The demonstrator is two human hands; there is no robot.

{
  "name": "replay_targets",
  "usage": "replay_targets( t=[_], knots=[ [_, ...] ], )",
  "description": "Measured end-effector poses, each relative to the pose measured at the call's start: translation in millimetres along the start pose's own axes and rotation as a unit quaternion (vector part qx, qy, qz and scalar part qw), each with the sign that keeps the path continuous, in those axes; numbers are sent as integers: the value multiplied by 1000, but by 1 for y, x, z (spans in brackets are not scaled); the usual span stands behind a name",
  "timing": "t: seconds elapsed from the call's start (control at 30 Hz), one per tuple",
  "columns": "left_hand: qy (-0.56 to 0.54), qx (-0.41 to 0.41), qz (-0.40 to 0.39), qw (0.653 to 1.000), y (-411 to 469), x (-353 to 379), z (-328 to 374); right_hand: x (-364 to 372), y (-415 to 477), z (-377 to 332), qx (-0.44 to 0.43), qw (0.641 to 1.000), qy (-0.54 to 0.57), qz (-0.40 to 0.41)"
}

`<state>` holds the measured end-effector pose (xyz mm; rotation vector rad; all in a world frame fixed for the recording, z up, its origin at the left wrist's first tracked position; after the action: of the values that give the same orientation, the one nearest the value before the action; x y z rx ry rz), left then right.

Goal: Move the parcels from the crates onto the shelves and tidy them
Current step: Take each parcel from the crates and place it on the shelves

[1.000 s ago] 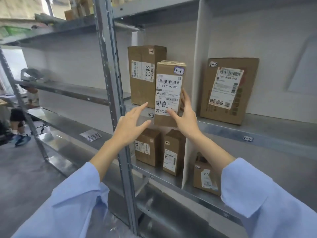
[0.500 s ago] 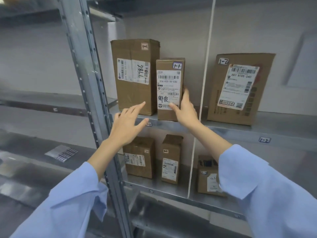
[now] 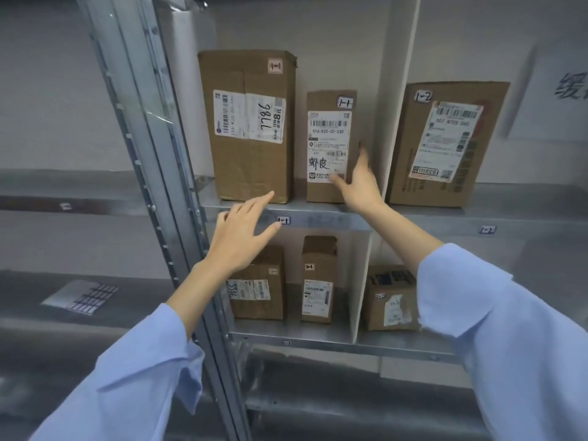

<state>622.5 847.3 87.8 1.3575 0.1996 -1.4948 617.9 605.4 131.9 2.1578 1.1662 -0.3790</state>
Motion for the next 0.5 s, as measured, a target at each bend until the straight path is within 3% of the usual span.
replay_targets(
  t=[0.17,0.37,0.5],
  knots=[
    [-12,30,-8,999,-2,10,14,-9,-40,-1,-45,997,-50,34],
    [-46,103,45,993,0,29,71,-50,-97,10,-121,975,-186,25],
    [-81,169,28,982,4,58,134,-113,-126,44,-90,942,-317,65]
  ],
)
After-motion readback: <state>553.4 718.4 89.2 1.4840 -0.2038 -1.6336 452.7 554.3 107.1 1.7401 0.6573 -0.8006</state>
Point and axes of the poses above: each hand's wrist, its own y-axis towards the middle knuckle, its own x-axis out of the palm, z = x × y, the point moved 4 cm from there along y, towards the middle knuckle, and after that the axes turned 4 degrees about -y, right-handed, at the moved point
